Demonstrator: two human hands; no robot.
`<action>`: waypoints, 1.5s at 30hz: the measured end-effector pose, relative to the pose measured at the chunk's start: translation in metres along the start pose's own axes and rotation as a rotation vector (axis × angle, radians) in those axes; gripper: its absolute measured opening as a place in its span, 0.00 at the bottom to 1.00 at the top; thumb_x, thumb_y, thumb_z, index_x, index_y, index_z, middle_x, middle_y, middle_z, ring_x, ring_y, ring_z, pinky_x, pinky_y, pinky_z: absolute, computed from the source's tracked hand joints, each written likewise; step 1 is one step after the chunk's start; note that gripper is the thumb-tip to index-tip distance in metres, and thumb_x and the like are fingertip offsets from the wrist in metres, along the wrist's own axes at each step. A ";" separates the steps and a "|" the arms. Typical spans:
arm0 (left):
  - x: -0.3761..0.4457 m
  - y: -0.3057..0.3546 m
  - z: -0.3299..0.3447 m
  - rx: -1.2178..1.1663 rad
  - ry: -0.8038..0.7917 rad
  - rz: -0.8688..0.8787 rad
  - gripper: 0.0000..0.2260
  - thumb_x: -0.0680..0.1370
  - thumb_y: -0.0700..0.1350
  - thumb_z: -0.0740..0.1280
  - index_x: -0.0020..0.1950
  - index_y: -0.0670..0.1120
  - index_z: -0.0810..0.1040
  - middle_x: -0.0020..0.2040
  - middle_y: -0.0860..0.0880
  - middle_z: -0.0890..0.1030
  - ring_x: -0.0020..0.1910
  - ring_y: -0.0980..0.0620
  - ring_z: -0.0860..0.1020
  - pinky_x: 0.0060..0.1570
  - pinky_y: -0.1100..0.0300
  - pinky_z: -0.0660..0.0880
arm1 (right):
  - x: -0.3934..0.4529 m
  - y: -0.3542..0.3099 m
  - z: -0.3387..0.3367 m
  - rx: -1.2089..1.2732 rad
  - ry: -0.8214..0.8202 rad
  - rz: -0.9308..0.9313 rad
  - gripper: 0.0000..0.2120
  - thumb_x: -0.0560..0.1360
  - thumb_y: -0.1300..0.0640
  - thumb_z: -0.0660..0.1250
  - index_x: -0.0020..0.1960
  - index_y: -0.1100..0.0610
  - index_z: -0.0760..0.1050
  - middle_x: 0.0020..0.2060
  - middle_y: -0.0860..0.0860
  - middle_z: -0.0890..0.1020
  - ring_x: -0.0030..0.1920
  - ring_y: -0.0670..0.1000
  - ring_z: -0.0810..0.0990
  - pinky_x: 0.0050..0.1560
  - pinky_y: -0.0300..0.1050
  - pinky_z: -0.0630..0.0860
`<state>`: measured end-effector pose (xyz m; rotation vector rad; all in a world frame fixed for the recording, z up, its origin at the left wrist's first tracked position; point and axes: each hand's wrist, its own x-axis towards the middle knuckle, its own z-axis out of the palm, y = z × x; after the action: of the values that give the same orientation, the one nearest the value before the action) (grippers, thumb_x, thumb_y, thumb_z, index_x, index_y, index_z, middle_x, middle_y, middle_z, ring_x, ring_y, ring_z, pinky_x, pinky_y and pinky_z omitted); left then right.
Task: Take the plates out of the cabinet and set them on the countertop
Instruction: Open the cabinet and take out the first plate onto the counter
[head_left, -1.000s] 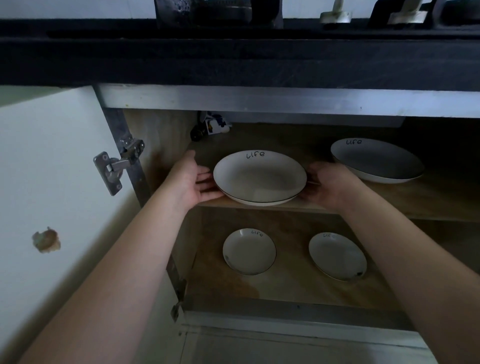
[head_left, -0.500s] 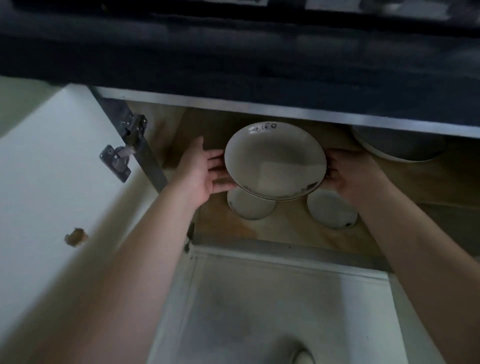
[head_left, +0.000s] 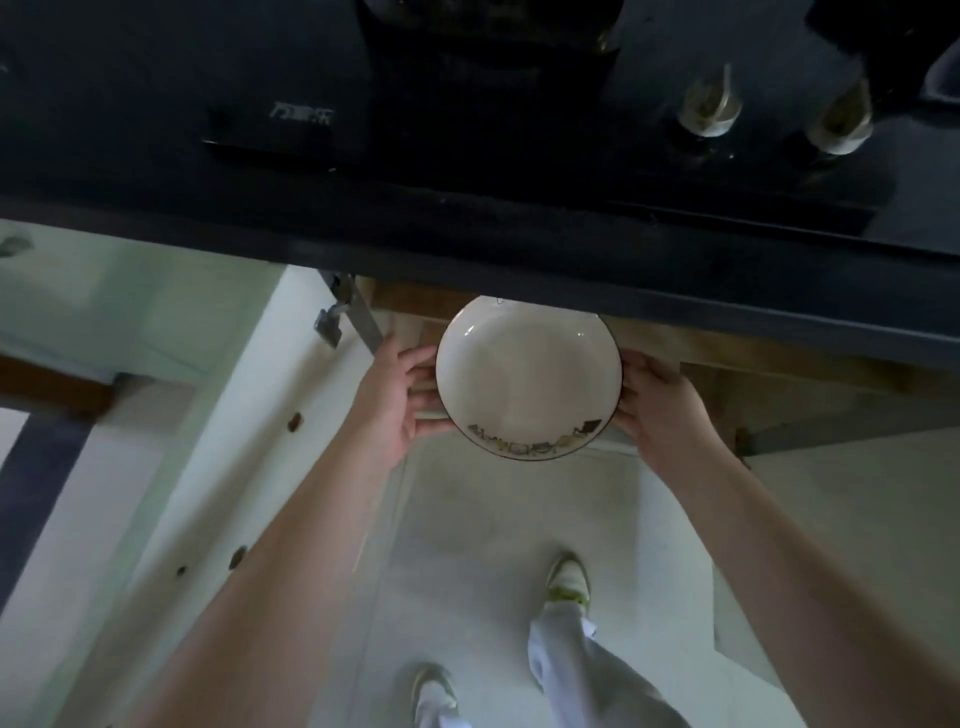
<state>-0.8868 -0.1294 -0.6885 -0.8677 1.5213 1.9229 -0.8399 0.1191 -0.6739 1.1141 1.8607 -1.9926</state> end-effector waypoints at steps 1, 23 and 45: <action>-0.010 -0.003 -0.006 0.006 0.005 -0.017 0.28 0.82 0.63 0.47 0.65 0.47 0.78 0.58 0.44 0.80 0.54 0.42 0.80 0.33 0.46 0.82 | -0.013 0.003 0.000 -0.036 -0.020 0.010 0.12 0.83 0.59 0.54 0.57 0.56 0.76 0.54 0.56 0.83 0.57 0.55 0.81 0.59 0.55 0.78; -0.355 0.011 -0.106 -0.030 -0.105 0.058 0.20 0.66 0.55 0.70 0.56 0.53 0.85 0.52 0.49 0.85 0.51 0.48 0.84 0.43 0.45 0.81 | -0.367 -0.051 -0.031 0.078 -0.072 -0.024 0.13 0.82 0.57 0.57 0.56 0.53 0.80 0.50 0.51 0.86 0.53 0.53 0.83 0.57 0.53 0.78; -0.562 -0.017 -0.084 -0.059 0.040 0.334 0.13 0.78 0.48 0.65 0.59 0.50 0.84 0.63 0.41 0.80 0.62 0.38 0.78 0.50 0.39 0.81 | -0.486 -0.077 -0.110 0.136 -0.377 -0.187 0.12 0.82 0.54 0.59 0.58 0.53 0.80 0.50 0.50 0.86 0.52 0.52 0.84 0.49 0.48 0.79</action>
<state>-0.4949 -0.2177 -0.2859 -0.7140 1.7300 2.2057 -0.5057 0.0687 -0.3005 0.5527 1.7032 -2.2693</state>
